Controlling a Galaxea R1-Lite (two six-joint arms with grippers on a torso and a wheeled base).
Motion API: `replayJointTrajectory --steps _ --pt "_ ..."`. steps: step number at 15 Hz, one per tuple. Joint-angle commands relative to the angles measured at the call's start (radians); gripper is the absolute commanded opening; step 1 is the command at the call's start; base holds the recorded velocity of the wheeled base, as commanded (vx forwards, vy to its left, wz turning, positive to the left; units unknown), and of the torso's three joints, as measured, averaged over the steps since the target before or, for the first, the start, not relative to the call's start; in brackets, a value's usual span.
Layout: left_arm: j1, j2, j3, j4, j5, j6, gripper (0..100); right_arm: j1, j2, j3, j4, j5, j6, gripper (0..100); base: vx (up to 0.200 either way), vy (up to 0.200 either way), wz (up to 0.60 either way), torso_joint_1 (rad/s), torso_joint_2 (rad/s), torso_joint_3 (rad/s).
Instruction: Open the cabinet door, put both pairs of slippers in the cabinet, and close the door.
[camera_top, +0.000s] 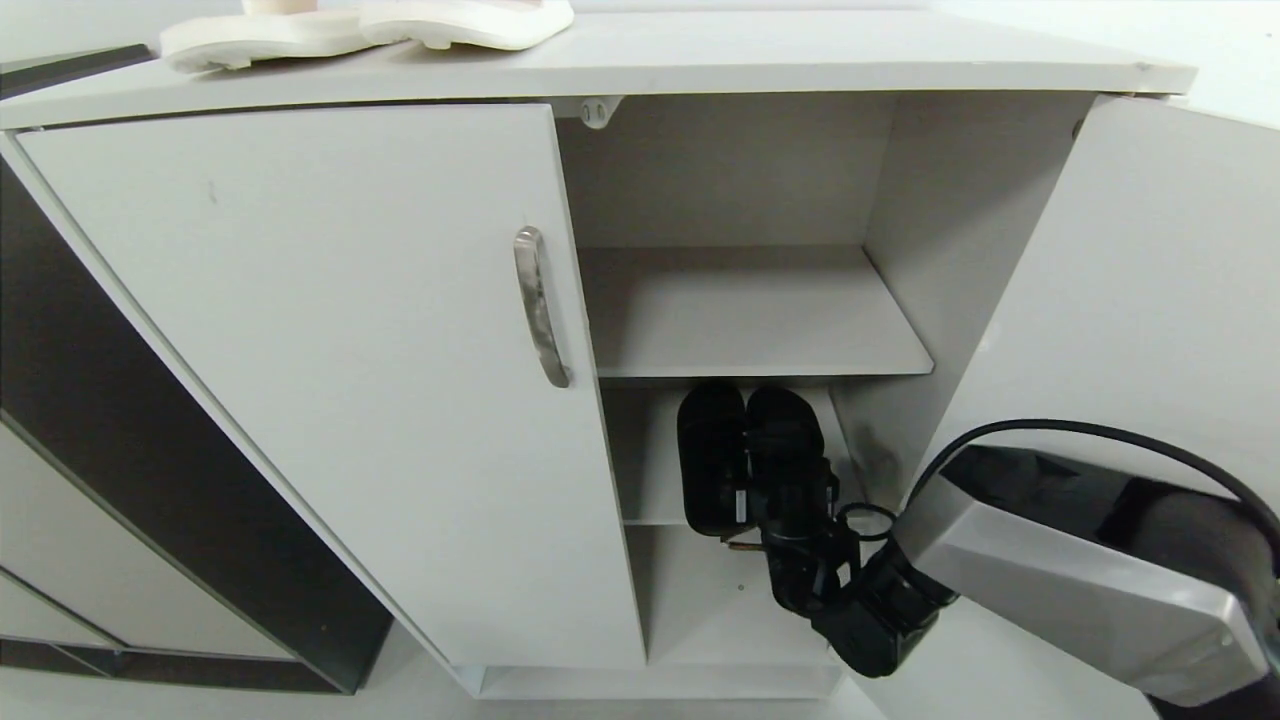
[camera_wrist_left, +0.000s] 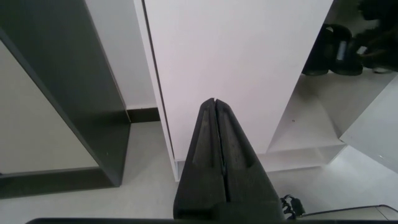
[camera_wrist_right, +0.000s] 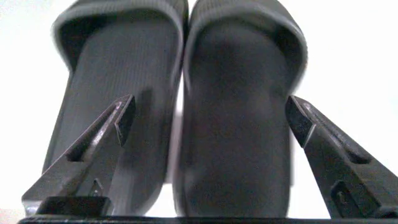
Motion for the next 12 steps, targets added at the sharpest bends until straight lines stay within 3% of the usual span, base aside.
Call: replayJointTrajectory --steps 1,6,12 --pt "0.0 0.002 0.0 0.0 0.0 -0.001 0 0.059 -0.142 0.227 -0.125 -0.004 -0.009 100 0.0 0.0 0.0 0.0 0.0 0.0" --pt "0.0 0.002 0.0 0.0 0.0 -0.002 0 0.06 -0.134 0.233 -0.135 -0.003 -0.012 100 0.0 0.0 0.0 0.0 0.0 0.0" --pt "0.0 0.002 0.0 0.0 0.0 -0.002 0 0.062 -0.134 0.25 -0.146 -0.003 -0.012 100 -0.2 0.0 0.0 0.0 0.0 0.002"
